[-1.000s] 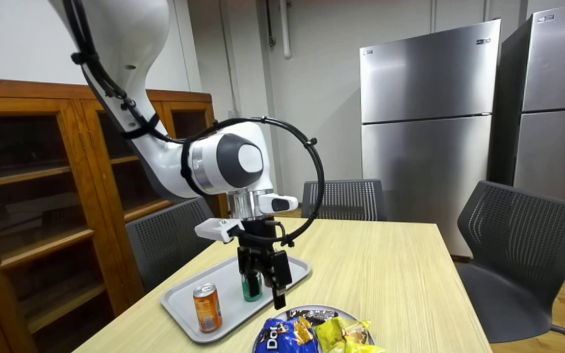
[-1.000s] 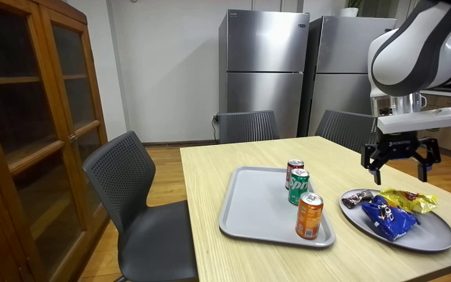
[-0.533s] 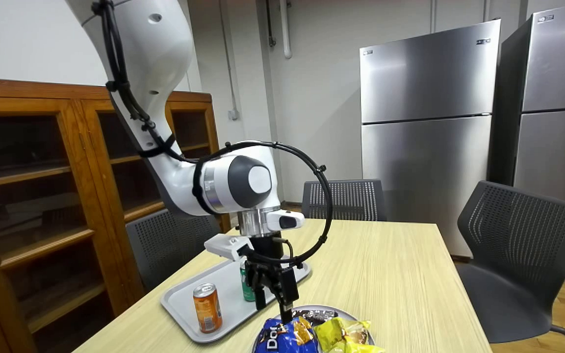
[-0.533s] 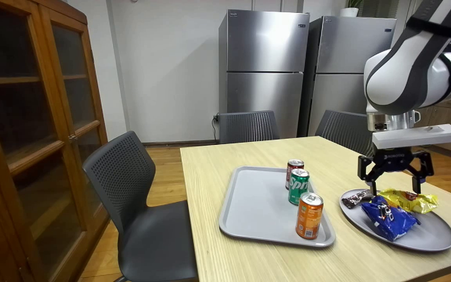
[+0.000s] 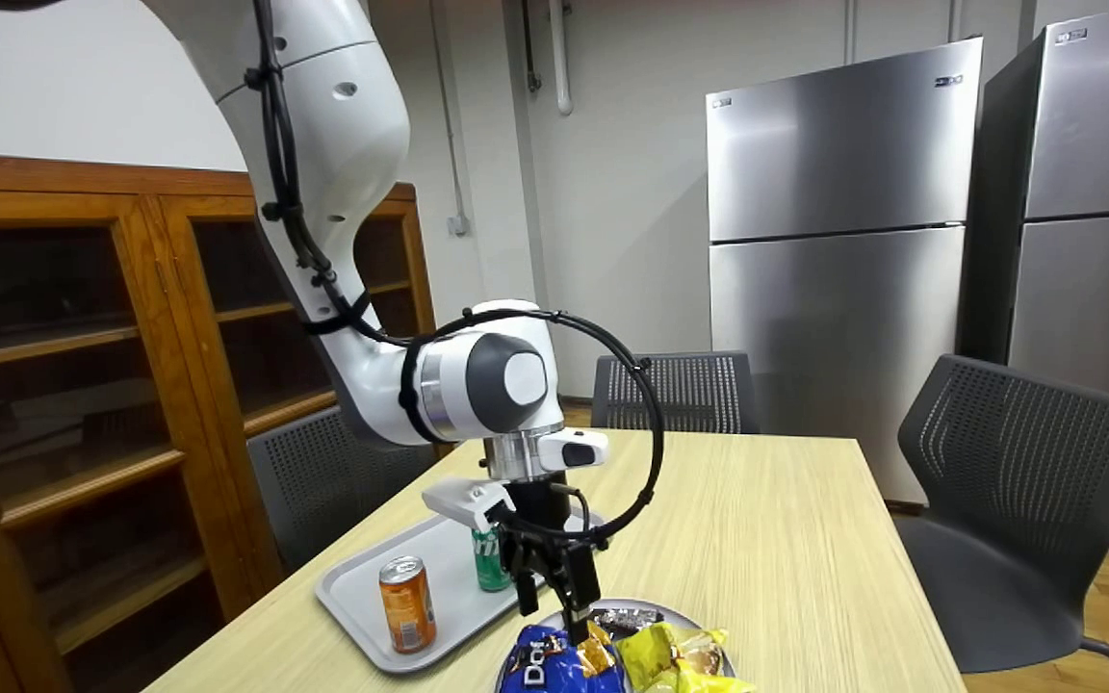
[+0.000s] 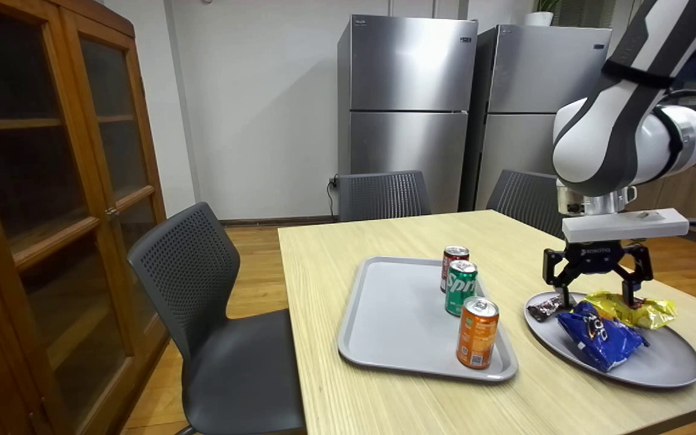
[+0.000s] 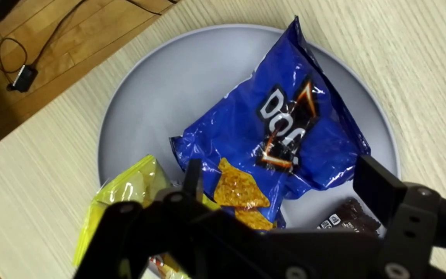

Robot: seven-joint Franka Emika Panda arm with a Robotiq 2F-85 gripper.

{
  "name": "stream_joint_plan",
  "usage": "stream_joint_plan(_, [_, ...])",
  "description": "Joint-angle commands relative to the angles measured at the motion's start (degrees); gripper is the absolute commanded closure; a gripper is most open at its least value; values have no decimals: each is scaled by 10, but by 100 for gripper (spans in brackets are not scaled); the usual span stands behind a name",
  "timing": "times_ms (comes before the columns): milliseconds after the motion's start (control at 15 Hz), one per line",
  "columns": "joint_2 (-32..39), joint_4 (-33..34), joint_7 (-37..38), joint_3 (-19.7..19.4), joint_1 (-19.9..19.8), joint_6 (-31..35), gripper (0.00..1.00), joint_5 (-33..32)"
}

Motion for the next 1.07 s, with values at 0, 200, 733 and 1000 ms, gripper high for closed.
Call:
stream_joint_plan(0, [24, 21, 4, -18, 22, 3, 0, 13])
stream_joint_plan(200, [38, 27, 6, -27, 30, 2, 0, 16])
stream_joint_plan(733, [48, 34, -2, -38, 37, -3, 25, 28])
stream_joint_plan(1000, [50, 36, 1, -41, 39, -2, 51, 28])
